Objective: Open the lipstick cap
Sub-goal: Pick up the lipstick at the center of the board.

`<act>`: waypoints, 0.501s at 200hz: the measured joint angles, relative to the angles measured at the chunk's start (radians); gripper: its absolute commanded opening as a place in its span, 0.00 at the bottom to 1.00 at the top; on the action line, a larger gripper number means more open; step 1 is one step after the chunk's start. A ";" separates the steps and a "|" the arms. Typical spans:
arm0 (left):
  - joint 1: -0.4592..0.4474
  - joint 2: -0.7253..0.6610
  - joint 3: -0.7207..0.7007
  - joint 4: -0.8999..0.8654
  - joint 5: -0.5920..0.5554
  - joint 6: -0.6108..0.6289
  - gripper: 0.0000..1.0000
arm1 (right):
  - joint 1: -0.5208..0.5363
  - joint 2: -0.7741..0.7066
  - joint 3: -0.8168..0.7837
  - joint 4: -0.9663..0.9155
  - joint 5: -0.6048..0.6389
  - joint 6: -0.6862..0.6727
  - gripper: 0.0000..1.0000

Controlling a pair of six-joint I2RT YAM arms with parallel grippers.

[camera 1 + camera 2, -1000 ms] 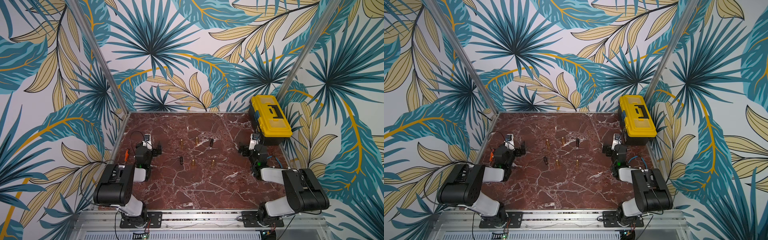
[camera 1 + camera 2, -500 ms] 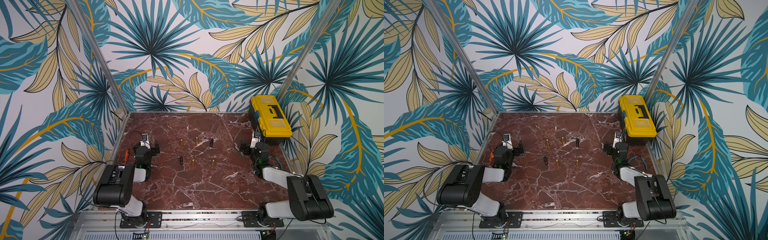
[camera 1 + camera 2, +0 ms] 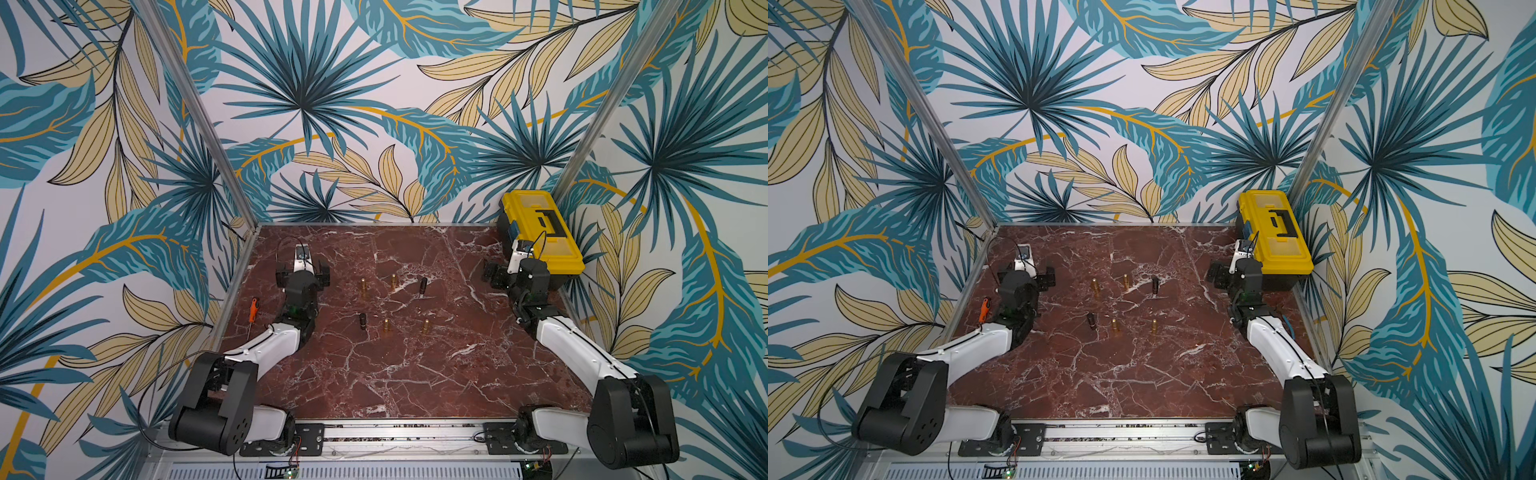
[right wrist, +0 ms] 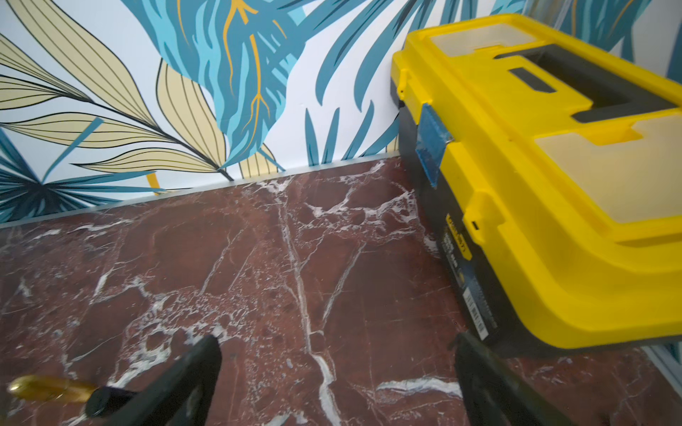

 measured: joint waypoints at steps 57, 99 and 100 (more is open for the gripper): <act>-0.035 0.168 0.631 -0.803 0.217 -0.167 0.86 | 0.002 0.013 0.145 -0.154 -0.131 0.045 0.92; -0.119 0.336 0.838 -1.144 0.369 -0.212 0.77 | 0.037 0.041 0.230 -0.257 -0.148 0.047 0.89; -0.123 0.343 0.844 -1.155 0.372 -0.213 0.77 | 0.038 0.041 0.231 -0.259 -0.148 0.047 0.89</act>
